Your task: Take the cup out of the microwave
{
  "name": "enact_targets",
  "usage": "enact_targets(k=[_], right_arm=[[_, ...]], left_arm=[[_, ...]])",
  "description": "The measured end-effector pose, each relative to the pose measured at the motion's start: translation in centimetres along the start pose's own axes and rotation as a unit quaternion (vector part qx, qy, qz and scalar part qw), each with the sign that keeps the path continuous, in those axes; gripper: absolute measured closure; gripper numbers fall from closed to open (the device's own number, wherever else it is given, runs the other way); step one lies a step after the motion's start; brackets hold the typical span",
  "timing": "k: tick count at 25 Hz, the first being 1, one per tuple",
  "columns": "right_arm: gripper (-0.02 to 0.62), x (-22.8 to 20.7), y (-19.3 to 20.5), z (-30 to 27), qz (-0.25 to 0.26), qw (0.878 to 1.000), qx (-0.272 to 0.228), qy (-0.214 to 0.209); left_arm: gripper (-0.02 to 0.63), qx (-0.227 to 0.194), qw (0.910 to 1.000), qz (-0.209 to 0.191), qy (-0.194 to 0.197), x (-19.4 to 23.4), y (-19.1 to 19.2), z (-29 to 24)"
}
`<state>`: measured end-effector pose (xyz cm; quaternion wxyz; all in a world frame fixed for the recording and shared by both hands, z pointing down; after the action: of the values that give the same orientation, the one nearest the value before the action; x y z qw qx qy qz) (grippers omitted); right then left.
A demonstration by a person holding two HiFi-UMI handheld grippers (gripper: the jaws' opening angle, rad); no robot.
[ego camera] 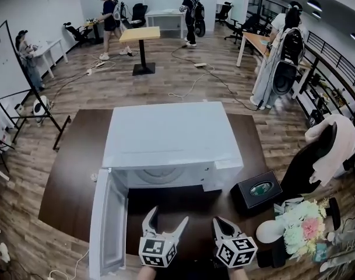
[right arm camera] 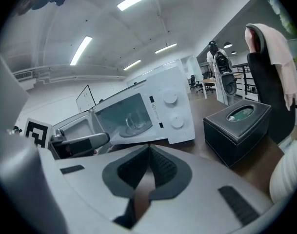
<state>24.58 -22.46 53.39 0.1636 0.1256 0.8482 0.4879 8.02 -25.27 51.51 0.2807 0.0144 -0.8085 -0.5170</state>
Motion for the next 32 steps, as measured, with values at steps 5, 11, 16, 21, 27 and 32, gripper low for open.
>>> enact_targets(k=[5, 11, 16, 21, 27, 32], right_arm=[[0.6, 0.5, -0.3, -1.0, 0.009, 1.0, 0.0, -0.015], [0.6, 0.9, -0.1, -1.4, 0.016, 1.0, 0.01, -0.018], [0.6, 1.0, -0.3, -1.9, 0.034, 0.999, 0.017, -0.023], [0.6, 1.0, -0.6, -2.3, 0.042, 0.998, 0.02, -0.035], [0.6, 1.3, -0.8, -2.9, 0.054, 0.997, 0.026, -0.044], [0.6, 1.2, -1.0, -3.4, 0.059, 0.997, 0.032, -0.047]], left_arm=[[0.199, -0.009, 0.9999, -0.005, -0.01, 0.8, -0.5, 0.1], [0.199, -0.022, 0.9993, -0.021, -0.023, 1.7, -1.7, -1.2], [0.199, -0.038, 0.9986, -0.022, -0.029, 2.4, -2.8, -3.3], [0.199, -0.047, 0.9977, -0.021, -0.045, 3.8, -3.7, -5.4], [0.199, -0.052, 0.9965, -0.032, -0.057, 5.9, -5.0, -7.7], [0.199, -0.046, 0.9967, -0.032, -0.059, 7.7, -6.1, -10.6]])
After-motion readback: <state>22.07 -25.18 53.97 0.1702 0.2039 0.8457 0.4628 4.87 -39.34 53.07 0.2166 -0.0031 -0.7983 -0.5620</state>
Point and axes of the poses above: the fingertips, and each gripper's own axes: z backward along the fingers, x to its left, y out of its underside, the point moved 3 cm from there along z, backward along the fingers, and after that the axes turned 13 degrees about z, right-handed, at the moved point
